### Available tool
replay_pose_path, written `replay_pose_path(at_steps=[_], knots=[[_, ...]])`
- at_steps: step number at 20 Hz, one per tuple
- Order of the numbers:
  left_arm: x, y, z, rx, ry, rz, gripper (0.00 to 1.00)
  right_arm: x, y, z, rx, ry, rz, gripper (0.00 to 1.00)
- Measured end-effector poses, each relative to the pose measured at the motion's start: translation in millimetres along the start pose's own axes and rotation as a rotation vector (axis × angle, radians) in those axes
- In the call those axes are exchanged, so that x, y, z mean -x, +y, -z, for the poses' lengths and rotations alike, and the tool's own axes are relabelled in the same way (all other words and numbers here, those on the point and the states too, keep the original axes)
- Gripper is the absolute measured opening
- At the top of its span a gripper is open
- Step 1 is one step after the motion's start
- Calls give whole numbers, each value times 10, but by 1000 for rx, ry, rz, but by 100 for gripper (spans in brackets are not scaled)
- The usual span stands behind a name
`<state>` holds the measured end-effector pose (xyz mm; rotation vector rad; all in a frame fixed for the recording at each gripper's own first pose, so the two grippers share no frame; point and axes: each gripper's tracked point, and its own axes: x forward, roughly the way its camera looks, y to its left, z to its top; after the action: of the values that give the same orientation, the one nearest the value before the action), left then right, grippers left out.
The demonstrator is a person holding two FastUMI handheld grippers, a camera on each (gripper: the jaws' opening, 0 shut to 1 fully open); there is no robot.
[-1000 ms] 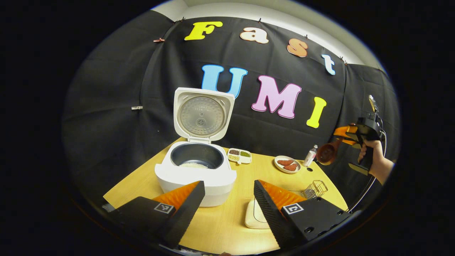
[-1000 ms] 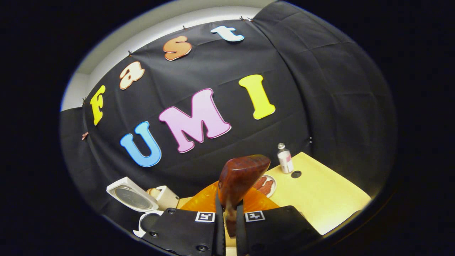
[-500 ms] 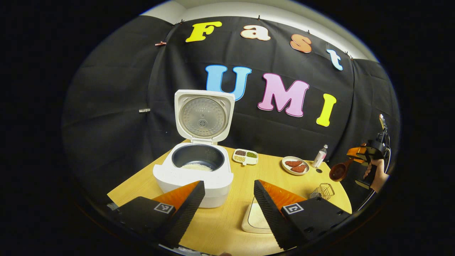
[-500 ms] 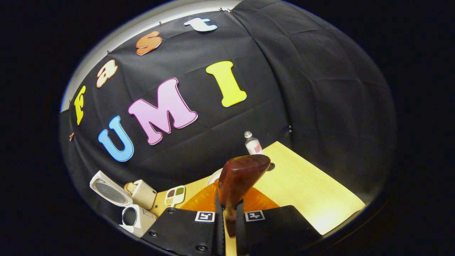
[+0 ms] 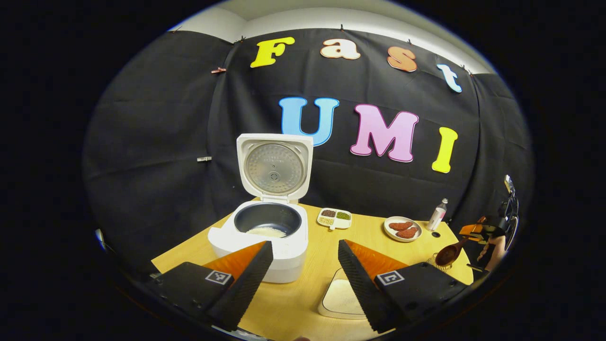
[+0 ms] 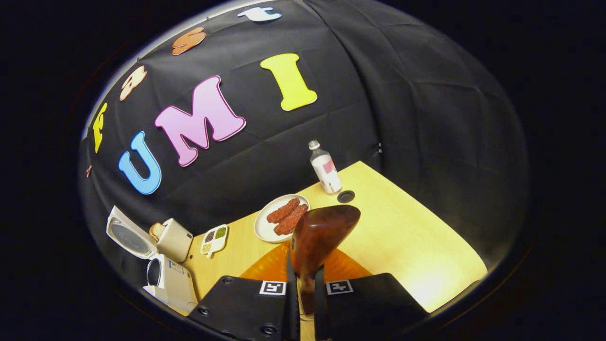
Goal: Close the left gripper, press the button to open the rice cooker; take a wooden spoon from the chopstick holder with the right hand, scoop a spoonful of rice and pour it into the rice cooker, then put the wooden spoon back into the chopstick holder.
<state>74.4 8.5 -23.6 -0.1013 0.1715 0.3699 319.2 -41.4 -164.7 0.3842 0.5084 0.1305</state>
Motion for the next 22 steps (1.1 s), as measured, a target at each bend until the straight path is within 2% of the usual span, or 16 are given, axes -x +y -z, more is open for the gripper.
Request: replay_pose_path(at_steps=[5, 11, 15, 16, 18, 19, 20, 21, 22], knots=[[42, -29, 34, -10, 17, -30, 95, -168, -196, 331, -30, 54, 45, 16], [145, -83, 21, -32, 7, -57, 95, -212, -236, 536, -87, 94, 48, 18], [163, -55, 26, -23, 7, -71, 95, -160, -186, 423, -94, 59, 37, 26], [157, -38, 12, -24, 3, -72, 95, -139, -194, 403, -87, 54, 38, 46], [136, 6, -46, -10, -11, -71, 95, -55, -208, 413, -73, 56, 34, 65], [123, 18, -51, 1, -13, -67, 95, -22, -233, 433, -61, 60, 37, 69], [100, 39, -66, 6, -15, -64, 95, 20, -261, 428, -48, 56, 44, 93], [80, 68, -73, 3, -18, -68, 95, 47, -299, 418, -37, 45, 55, 92], [44, 125, -116, -3, -23, -77, 95, 113, -334, 395, -35, 37, 70, 99]])
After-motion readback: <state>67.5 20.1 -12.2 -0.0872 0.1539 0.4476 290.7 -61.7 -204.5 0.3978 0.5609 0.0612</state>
